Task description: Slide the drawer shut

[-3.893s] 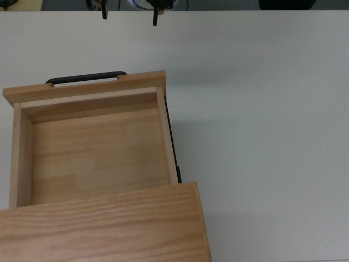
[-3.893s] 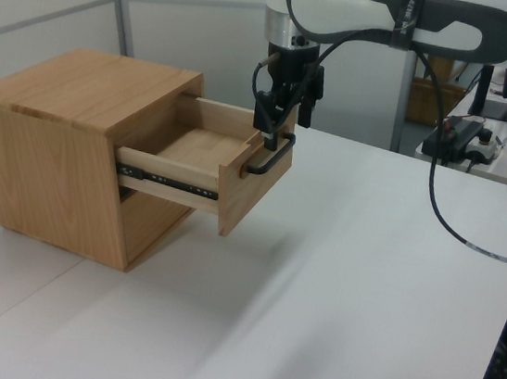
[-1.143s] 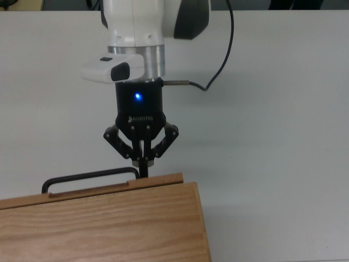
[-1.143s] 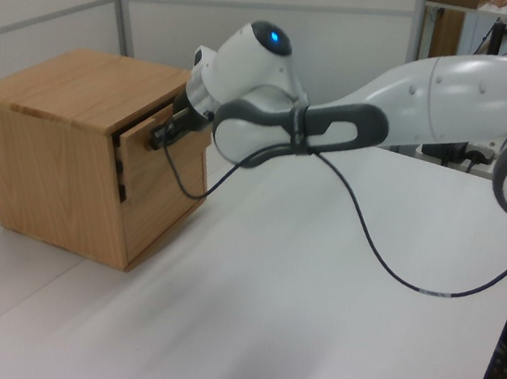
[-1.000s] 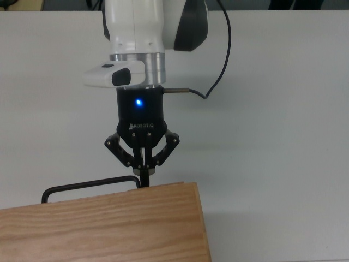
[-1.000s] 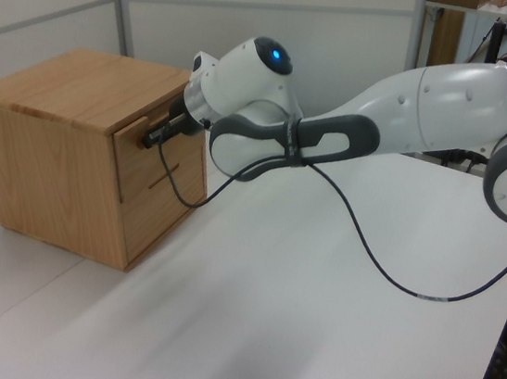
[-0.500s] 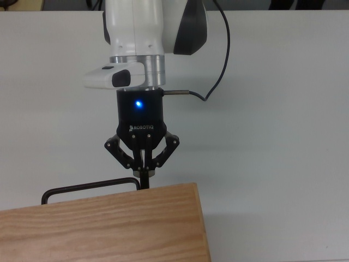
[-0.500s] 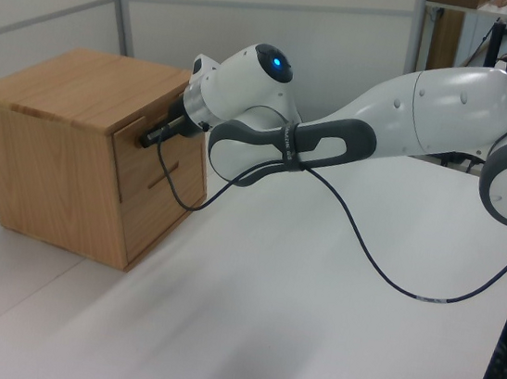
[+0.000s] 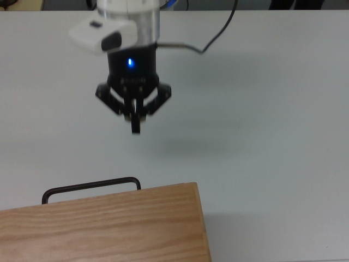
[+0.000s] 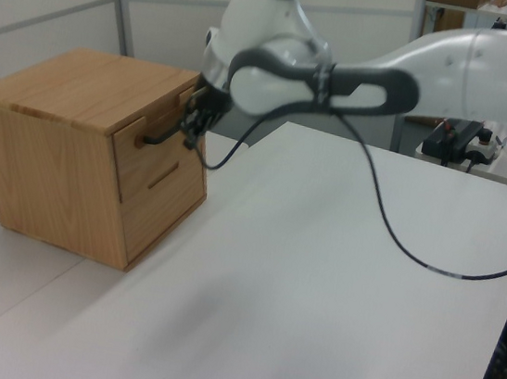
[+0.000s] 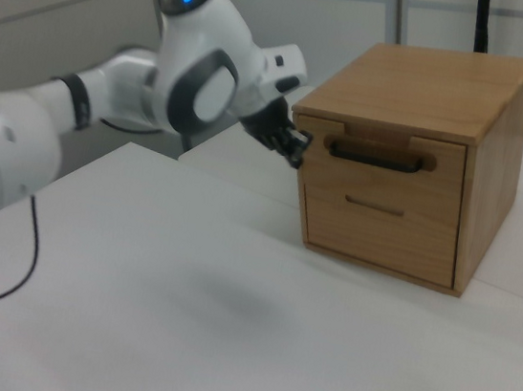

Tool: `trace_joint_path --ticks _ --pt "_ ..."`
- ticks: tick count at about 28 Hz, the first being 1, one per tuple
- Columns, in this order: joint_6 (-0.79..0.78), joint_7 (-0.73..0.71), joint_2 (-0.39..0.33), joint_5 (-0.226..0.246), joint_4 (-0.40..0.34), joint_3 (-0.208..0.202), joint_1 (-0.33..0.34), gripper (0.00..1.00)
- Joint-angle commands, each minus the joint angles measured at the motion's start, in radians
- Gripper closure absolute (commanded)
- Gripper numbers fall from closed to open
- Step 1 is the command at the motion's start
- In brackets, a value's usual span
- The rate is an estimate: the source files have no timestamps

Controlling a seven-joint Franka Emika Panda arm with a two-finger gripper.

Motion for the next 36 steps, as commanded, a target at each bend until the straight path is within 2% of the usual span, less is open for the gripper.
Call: trace_joint_path --ticks 1,7,11,14,16,17,18,19,25,36 --pt "-0.191 -0.02 -0.091 0.02 -0.032 -0.005 0.003 1.0" --pt "-0.419 -0.02 -0.161 0.021 -0.015 -0.004 0.003 1.0" --pt "-0.536 -0.019 -0.163 0.017 0.005 0.0 0.003 0.99" --pt "-0.616 -0.022 -0.166 0.015 0.005 -0.004 0.003 0.86" --pt "-0.653 -0.025 -0.18 0.012 0.005 -0.008 0.003 0.7" --pt "-0.671 -0.026 -0.187 0.009 0.005 -0.01 0.003 0.57" --pt "-0.706 -0.022 -0.195 0.006 0.005 -0.01 0.003 0.06" --pt "-0.723 -0.023 -0.2 0.004 0.005 -0.01 0.001 0.0" --pt "-0.798 -0.023 -0.243 0.006 0.005 -0.014 0.0 0.0" --pt "-0.805 -0.016 -0.243 0.012 0.003 -0.02 -0.003 0.0"
